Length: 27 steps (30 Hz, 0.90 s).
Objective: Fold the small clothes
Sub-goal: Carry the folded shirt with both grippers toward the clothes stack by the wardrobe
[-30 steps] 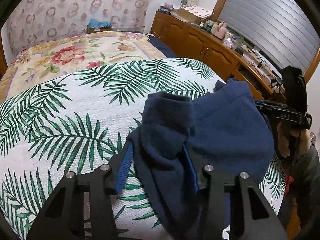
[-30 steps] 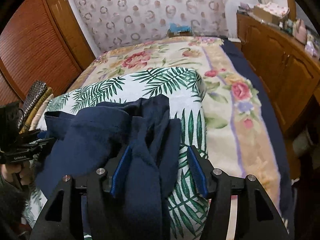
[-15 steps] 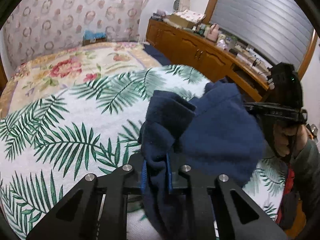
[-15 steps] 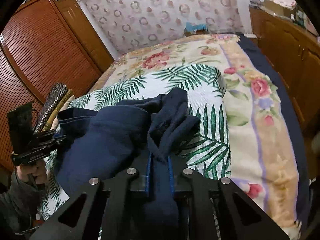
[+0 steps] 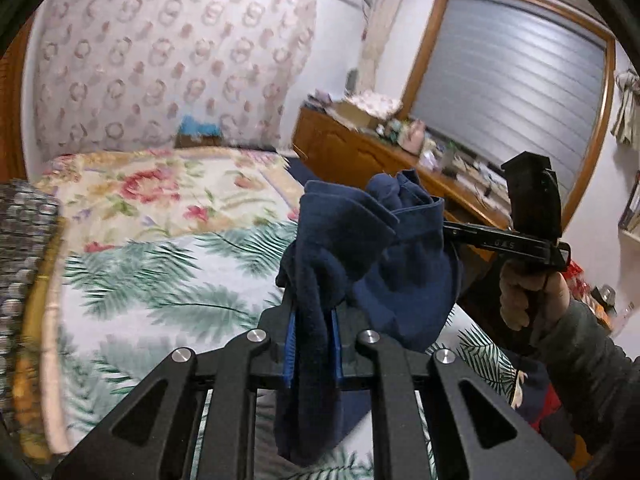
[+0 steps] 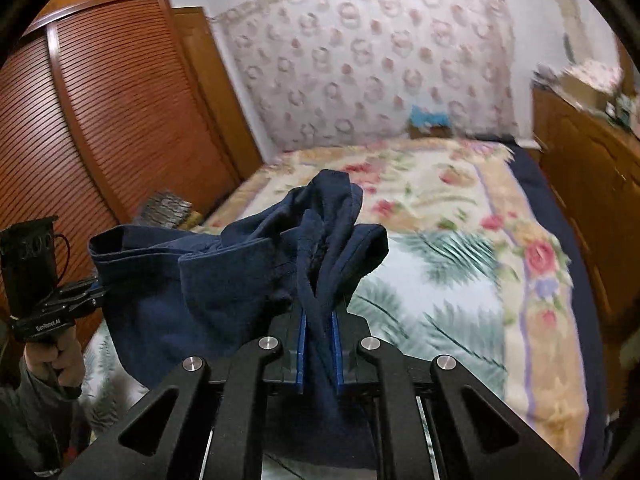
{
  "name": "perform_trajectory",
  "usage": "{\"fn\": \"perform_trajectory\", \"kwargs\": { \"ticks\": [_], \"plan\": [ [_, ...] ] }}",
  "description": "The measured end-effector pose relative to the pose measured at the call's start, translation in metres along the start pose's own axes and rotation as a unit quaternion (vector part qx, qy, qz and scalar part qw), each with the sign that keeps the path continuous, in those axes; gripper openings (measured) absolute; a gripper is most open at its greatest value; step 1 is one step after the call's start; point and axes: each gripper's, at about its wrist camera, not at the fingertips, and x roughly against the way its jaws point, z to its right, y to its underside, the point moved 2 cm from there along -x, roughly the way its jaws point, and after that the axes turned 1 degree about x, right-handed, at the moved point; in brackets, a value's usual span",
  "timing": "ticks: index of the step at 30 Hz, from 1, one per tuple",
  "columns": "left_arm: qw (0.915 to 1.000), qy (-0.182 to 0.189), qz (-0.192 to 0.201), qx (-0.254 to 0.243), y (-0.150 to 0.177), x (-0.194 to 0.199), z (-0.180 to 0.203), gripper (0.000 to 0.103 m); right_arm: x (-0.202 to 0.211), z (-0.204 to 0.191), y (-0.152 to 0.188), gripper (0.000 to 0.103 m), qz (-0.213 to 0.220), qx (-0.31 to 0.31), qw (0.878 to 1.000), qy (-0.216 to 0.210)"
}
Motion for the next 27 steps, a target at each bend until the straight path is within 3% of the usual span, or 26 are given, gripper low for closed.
{"fn": "perform_trajectory", "kwargs": {
  "ticks": [7, 15, 20, 22, 27],
  "plan": [
    [0.9968, -0.061, 0.049, 0.018, -0.003, 0.066, -0.049, 0.015, -0.044, -0.065, -0.037, 0.010, 0.018, 0.050, 0.997, -0.058],
    [0.9858, -0.129, 0.095, 0.051, -0.006, 0.130, -0.115, 0.015, -0.122, -0.130, -0.086, 0.010, 0.029, 0.096, 0.988, -0.116],
    [0.9766, -0.162, 0.115, 0.082, -0.004, 0.153, -0.160, 0.015, -0.189, -0.161, -0.122, 0.009, 0.026, 0.128, 0.981, -0.141],
    [0.9751, -0.154, 0.116, 0.109, 0.003, 0.159, -0.182, 0.015, -0.216, -0.173, -0.136, 0.010, 0.024, 0.140, 0.978, -0.150],
    [0.9632, -0.190, 0.105, 0.158, 0.036, 0.164, -0.229, 0.015, -0.297, -0.217, -0.159, 0.009, -0.001, 0.172, 0.972, -0.158]
  ]
}}
